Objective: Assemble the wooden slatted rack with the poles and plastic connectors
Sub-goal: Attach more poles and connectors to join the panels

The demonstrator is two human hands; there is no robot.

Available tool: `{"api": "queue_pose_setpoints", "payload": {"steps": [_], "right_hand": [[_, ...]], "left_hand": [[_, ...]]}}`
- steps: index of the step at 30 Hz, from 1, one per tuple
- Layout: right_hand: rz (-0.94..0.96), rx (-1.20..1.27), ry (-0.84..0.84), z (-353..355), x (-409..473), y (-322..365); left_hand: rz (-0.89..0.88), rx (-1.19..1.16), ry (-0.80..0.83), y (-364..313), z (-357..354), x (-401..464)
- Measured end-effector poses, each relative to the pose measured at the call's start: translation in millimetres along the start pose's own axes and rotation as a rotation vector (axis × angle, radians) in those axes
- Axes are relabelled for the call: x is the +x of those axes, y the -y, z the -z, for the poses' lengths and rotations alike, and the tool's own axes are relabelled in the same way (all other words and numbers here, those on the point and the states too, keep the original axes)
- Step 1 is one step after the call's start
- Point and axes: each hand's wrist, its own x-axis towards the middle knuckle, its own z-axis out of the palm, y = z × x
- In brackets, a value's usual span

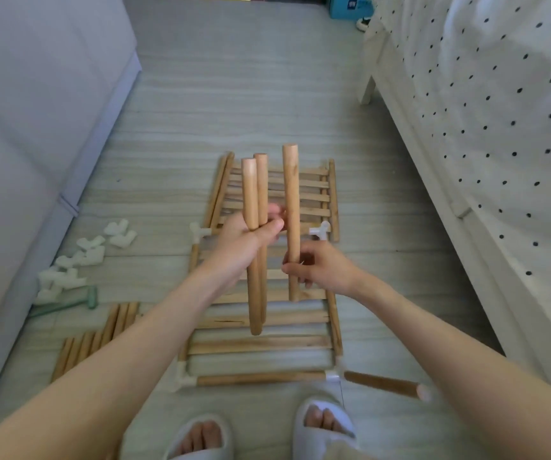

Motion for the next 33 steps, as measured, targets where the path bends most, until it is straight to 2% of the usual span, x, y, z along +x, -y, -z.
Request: {"api": "queue_pose_setpoints", "payload": {"steps": [4,7,9,14,19,24,27,33], "right_hand": [[-0.166,0.031,-0.225,24,43,-57],[-0.223,0.099,-0.41,43,78,-94],[-0.246,0.106,-0.443,47,98,-111],[-0.234,0.078,-0.479,43,134,-132],[-0.412,0.275,-0.316,43,153,-141],[-0.468,0.37,-0.342,32,147,-146],[-0.465,0.341,-0.378,17,138,-155],[-0.409,0.364,-0.461,-1,128,-161]], "left_hand": [[0.041,0.449,-0.043,70,29,49],[0.143,0.841,0.111,122,48,71],[0.176,1.02,0.242,152,55,82],[0.231,1.313,0.411,190,63,108],[0.204,1.433,0.474,197,65,120],[0.191,1.361,0.443,196,66,117],[0.165,1.407,0.517,208,67,99],[0.171,1.522,0.532,216,62,77]]}}
